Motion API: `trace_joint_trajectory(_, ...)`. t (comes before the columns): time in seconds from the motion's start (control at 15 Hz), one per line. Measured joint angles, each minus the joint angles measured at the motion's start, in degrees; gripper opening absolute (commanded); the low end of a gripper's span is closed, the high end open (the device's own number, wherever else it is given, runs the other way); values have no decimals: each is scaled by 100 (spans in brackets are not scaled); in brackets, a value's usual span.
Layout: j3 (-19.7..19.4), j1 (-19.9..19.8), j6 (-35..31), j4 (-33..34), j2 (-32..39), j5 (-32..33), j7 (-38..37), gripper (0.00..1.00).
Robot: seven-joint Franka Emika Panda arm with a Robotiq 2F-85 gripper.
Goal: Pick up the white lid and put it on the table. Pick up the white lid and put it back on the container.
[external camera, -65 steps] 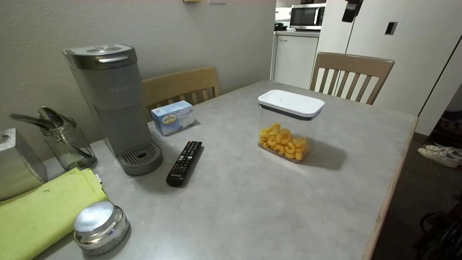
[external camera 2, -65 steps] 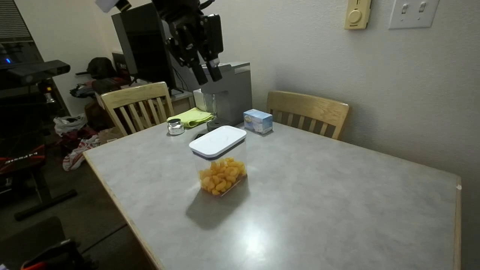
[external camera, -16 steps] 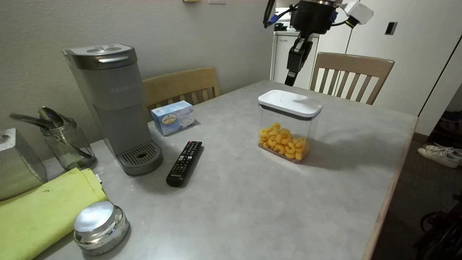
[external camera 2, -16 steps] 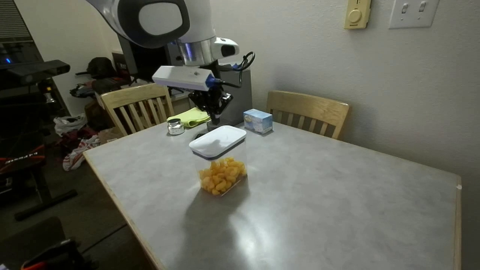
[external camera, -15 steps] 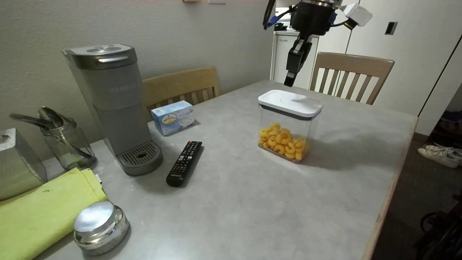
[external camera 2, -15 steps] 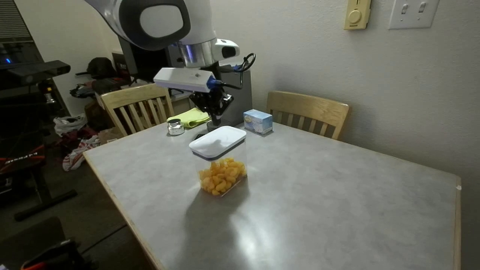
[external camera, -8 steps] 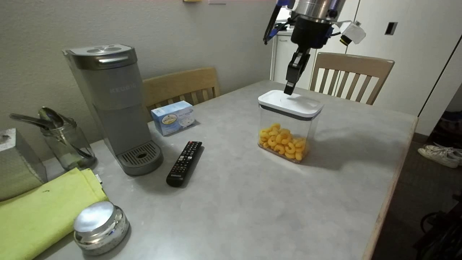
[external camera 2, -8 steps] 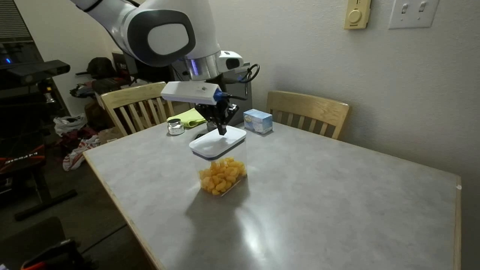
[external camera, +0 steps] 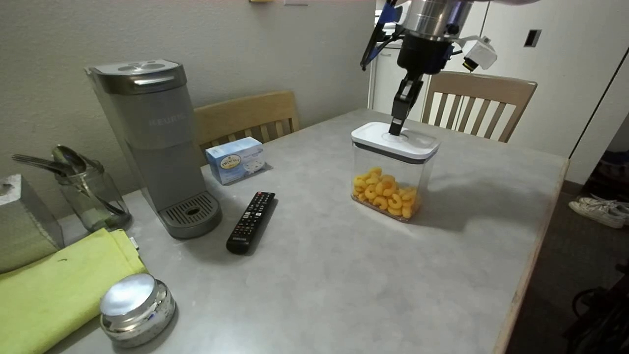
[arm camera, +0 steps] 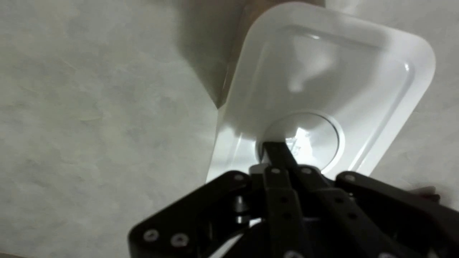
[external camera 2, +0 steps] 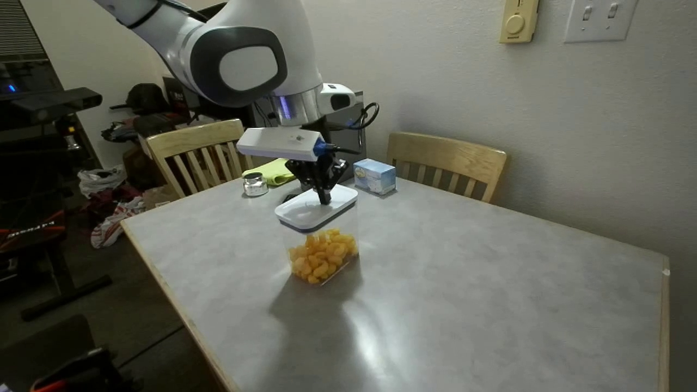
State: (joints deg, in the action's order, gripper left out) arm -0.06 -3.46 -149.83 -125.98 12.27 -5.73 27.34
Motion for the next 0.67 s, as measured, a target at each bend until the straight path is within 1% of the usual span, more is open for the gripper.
trace_joint_trajectory(0.2,0,-1,0,-1,1,0,-51,0)
trace_joint_trajectory(0.67,-7,-5,-1,-5,9,9,-456,0)
